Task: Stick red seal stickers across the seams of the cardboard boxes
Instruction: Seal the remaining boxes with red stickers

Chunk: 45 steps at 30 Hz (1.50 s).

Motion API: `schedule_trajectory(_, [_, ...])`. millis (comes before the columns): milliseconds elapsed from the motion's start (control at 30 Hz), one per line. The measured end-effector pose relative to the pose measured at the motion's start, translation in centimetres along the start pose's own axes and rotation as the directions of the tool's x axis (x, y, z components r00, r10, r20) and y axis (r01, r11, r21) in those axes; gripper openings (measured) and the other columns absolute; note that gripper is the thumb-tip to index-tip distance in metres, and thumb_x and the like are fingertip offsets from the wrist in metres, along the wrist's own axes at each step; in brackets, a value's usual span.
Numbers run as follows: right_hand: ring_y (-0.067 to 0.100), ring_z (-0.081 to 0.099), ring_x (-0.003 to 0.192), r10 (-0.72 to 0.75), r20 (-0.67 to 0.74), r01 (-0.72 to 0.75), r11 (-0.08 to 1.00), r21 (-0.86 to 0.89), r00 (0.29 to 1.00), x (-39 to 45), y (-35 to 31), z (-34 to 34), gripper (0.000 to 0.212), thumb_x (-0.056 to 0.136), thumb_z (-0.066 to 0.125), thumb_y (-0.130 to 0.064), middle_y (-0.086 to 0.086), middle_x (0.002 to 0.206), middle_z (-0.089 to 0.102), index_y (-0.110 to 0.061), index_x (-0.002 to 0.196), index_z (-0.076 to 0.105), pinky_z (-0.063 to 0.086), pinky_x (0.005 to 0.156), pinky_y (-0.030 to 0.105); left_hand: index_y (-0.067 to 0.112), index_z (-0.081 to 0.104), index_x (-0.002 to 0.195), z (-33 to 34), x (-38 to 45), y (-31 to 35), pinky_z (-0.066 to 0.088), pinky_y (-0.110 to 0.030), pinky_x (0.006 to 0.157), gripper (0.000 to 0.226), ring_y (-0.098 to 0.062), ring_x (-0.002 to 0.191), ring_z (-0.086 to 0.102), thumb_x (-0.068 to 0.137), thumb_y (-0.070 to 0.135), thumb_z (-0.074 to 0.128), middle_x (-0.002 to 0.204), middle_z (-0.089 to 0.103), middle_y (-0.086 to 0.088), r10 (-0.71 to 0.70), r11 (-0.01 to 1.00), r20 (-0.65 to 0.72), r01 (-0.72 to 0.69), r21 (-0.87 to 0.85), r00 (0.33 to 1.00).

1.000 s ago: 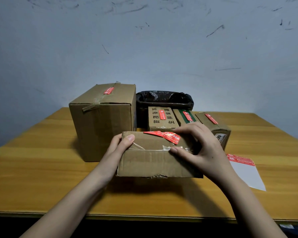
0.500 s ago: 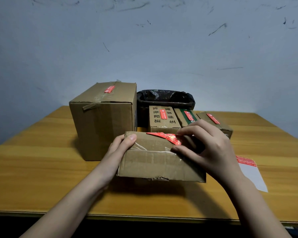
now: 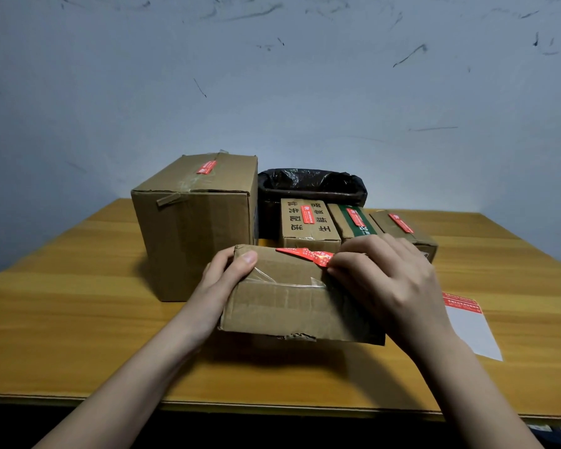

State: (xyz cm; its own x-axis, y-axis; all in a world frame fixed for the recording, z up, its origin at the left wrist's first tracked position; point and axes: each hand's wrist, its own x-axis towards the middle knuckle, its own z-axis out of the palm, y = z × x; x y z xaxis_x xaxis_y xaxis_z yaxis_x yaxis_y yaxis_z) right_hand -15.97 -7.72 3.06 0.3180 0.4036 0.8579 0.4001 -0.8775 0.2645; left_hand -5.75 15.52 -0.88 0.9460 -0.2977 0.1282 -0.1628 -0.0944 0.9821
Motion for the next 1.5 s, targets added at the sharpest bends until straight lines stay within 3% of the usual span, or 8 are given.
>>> schedule_trajectory(133, [0.027, 0.058, 0.072, -0.009, -0.006, 0.009, 1.000, 0.003, 1.000, -0.2, 0.1, 0.2, 0.011, 0.091, 0.066, -0.013, 0.010, 0.092, 0.067, -0.004, 0.089, 0.071, 0.043, 0.062, 0.036, 0.044, 0.056, 0.099, 0.7, -1.2, 0.9, 0.038, -0.015, 0.077, 0.059, -0.003, 0.105, 0.053, 0.046, 0.070, 0.053, 0.116, 0.054, 0.012, 0.021, 0.997, -0.069, -0.026, -0.068, 0.997])
schedule_trajectory(433, [0.027, 0.060, 0.071, 0.021, -0.065, -0.019, 0.999, 0.044, 0.998, -0.2, -0.1, 0.4, 0.011, 0.091, 0.066, -0.010, 0.010, 0.087, 0.068, 0.000, 0.088, 0.070, 0.047, 0.064, 0.037, 0.042, 0.051, 0.103, 0.4, -0.6, 1.0, 0.036, -0.005, 0.076, 0.070, -0.004, 0.110, 0.051, 0.042, 0.076, 0.057, 0.129, 0.050, 0.001, 0.055, 0.998, -0.054, -0.055, 0.005, 0.997])
schedule_trajectory(633, [0.024, 0.055, 0.065, 0.068, -0.079, -0.063, 0.995, 0.073, 0.995, -0.1, 0.0, 0.5, 0.011, 0.089, 0.068, -0.012, 0.008, 0.079, 0.067, -0.001, 0.087, 0.069, 0.042, 0.061, 0.031, 0.035, 0.048, 0.132, 0.5, -2.6, 0.8, 0.038, -0.043, 0.107, 0.088, -0.017, 0.125, 0.047, 0.054, 0.077, 0.053, 0.137, 0.046, -0.003, 0.076, 0.997, -0.004, -0.076, 0.021, 0.997])
schedule_trajectory(867, [0.016, 0.052, 0.069, 0.195, 0.006, -0.193, 0.965, 0.180, 0.981, -0.1, -0.1, 0.9, 0.021, 0.097, 0.053, -0.023, 0.003, 0.081, 0.062, -0.007, 0.091, 0.065, 0.044, 0.058, 0.030, 0.035, 0.045, 0.134, 0.5, -2.5, 1.1, 0.043, -0.035, 0.100, 0.089, -0.018, 0.124, 0.048, 0.054, 0.073, 0.054, 0.138, 0.044, -0.003, 0.103, 0.994, -0.010, -0.103, 0.038, 0.995])
schedule_trajectory(1000, [0.006, 0.050, 0.074, 0.332, 0.192, -0.376, 0.885, 0.274, 0.923, 0.3, -0.1, 0.7, 0.021, 0.096, 0.042, -0.037, -0.008, 0.083, 0.059, -0.021, 0.093, 0.057, 0.046, 0.062, 0.028, 0.035, 0.045, 0.134, 0.4, -2.5, 1.0, 0.044, -0.031, 0.095, 0.089, -0.019, 0.122, 0.049, 0.054, 0.071, 0.054, 0.140, 0.042, -0.003, 0.110, 0.993, -0.021, -0.110, 0.035, 0.994])
schedule_trajectory(1133, [0.012, 0.062, 0.080, 0.450, 0.276, -0.522, 0.639, 0.565, 0.849, 0.6, -0.2, 0.1, 0.020, 0.096, 0.038, -0.040, -0.012, 0.083, 0.063, -0.030, 0.099, 0.055, 0.050, 0.069, 0.037, 0.035, 0.045, 0.134, 0.4, -2.6, 1.0, 0.045, -0.026, 0.089, 0.088, -0.018, 0.121, 0.050, 0.054, 0.070, 0.055, 0.140, 0.042, -0.003, 0.118, 0.993, -0.022, -0.118, 0.013, 0.993])
schedule_trajectory(1300, [0.014, 0.059, 0.094, 0.238, 0.252, -0.333, 0.821, 0.464, 0.938, 1.0, -0.5, -0.1, 0.039, 0.082, 0.064, -0.051, -0.005, 0.101, 0.061, -0.018, 0.103, 0.061, 0.049, 0.078, 0.031, 0.035, 0.046, 0.134, 0.4, -2.7, 1.2, 0.044, -0.018, 0.084, 0.087, -0.014, 0.119, 0.051, 0.054, 0.069, 0.055, 0.140, 0.043, -0.002, 0.146, 0.989, -0.025, -0.146, 0.003, 0.989])
schedule_trajectory(1500, [0.014, 0.061, 0.091, 0.248, 0.210, -0.315, 0.859, 0.403, 0.946, 1.3, -0.9, 0.6, 0.019, 0.089, 0.060, -0.036, -0.008, 0.096, 0.061, -0.017, 0.089, 0.065, 0.052, 0.073, 0.036, 0.032, 0.044, 0.136, 0.7, -2.8, 1.5, 0.046, -0.006, 0.073, 0.090, -0.007, 0.114, 0.052, 0.053, 0.066, 0.057, 0.139, 0.042, -0.002, 0.179, 0.984, -0.027, -0.179, -0.007, 0.983])
